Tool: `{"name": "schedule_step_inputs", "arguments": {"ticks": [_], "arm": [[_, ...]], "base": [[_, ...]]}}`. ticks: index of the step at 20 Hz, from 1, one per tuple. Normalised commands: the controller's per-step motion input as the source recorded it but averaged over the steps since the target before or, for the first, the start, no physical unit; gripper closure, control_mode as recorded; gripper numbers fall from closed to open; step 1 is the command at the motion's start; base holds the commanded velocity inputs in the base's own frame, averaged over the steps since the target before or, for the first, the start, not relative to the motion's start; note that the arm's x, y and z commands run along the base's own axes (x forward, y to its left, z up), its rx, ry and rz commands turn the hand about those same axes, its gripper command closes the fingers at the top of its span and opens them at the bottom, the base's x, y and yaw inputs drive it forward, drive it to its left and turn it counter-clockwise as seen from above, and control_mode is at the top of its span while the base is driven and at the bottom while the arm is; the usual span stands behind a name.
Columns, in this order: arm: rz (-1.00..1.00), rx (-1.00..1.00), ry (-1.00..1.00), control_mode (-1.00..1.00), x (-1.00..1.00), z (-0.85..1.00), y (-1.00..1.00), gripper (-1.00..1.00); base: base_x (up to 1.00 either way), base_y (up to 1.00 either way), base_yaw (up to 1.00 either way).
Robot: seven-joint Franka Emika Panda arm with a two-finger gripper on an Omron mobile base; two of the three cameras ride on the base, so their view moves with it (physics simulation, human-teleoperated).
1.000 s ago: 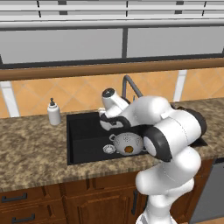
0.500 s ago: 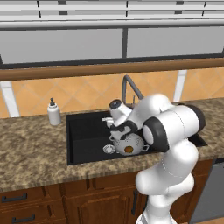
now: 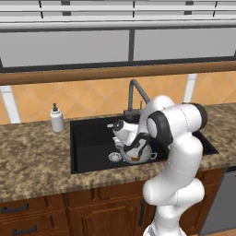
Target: Put the colander in the sink, put the peach, mango in the colander, and turn on the sink faucet and pour water over the colander.
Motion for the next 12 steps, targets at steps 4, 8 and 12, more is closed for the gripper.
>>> {"name": "schedule_step_inputs", "arguments": {"ticks": [4, 8, 12], "arm": [[-0.02, -0.01, 0.00, -1.00, 0.22, -0.42, -0.21, 1.00], [0.00, 0.00, 0.00, -1.00, 0.33, -0.34, -0.23, 1.00], [0.00, 0.00, -0.02, -1.00, 0.27, -0.35, -0.22, 1.00]], "base": [[0.00, 0.00, 0.00], [0.00, 0.00, 0.00], [0.00, 0.00, 0.00]]}}
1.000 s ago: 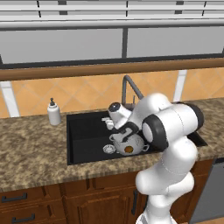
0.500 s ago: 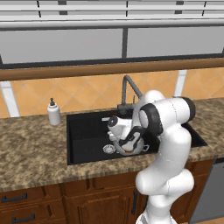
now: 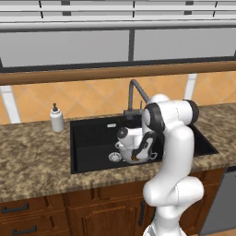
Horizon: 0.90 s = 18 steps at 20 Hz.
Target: Put the colander in the sink, put the peach, mango in the colander, and turn on the sink faucet and pour water over the colander.
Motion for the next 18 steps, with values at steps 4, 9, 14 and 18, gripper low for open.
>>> {"name": "schedule_step_inputs", "arguments": {"ticks": [4, 9, 14, 18], "arm": [[0.00, 0.00, -0.03, -1.00, 0.27, -0.36, -0.01, 1.00], [0.00, 0.00, -0.01, -1.00, 0.24, -0.28, 0.00, 1.00], [0.00, 0.00, -0.08, -1.00, -0.01, -0.13, -0.07, -1.00], [0.00, 0.00, -0.03, -1.00, 0.00, -0.02, -0.05, -1.00]], "base": [[0.00, 0.00, 0.00], [0.00, 0.00, 0.00], [0.00, 0.00, 0.00], [0.00, 0.00, 0.00]]}}
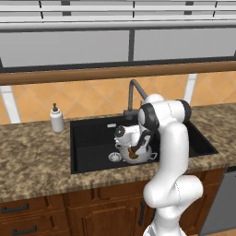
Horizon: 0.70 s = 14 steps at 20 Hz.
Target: Put the colander in the sink, put the peach, mango in the colander, and turn on the sink faucet and pour water over the colander.
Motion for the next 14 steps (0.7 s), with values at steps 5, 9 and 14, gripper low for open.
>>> {"name": "schedule_step_inputs", "arguments": {"ticks": [5, 9, 14], "arm": [[0.00, 0.02, 0.00, -1.00, 0.00, 0.03, 0.00, -1.00], [0.00, 0.04, 0.00, -1.00, 0.00, 0.27, 0.00, -1.00], [0.00, 0.01, 0.00, -1.00, -0.19, 0.62, 0.00, -1.00]], "base": [[0.00, 0.00, 0.00], [0.00, 0.00, 0.00], [0.00, 0.00, 0.00]]}}
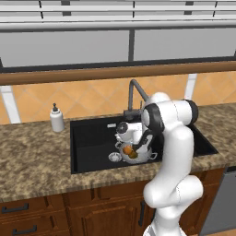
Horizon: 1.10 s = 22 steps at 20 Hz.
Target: Put the colander in the sink, put the peach, mango in the colander, and turn on the sink faucet and pour water over the colander.
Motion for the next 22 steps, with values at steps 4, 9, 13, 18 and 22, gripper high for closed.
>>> {"name": "schedule_step_inputs", "arguments": {"ticks": [4, 9, 13, 18, 22], "arm": [[0.00, 0.03, -0.10, -1.00, -0.70, 0.97, 0.05, -1.00], [0.00, 0.00, -0.03, -1.00, -0.39, 1.00, 0.36, -1.00], [0.00, 0.00, 0.08, -1.00, -0.12, 1.00, 0.43, -1.00], [0.00, -0.04, 0.35, -1.00, 0.00, 1.00, 0.20, -1.00], [0.00, -0.02, 0.27, -1.00, -0.22, 1.00, 0.01, -1.00]], "base": [[0.00, 0.00, 0.00], [0.00, 0.00, 0.00], [0.00, 0.00, 0.00], [0.00, 0.00, 0.00], [0.00, 0.00, 0.00]]}}
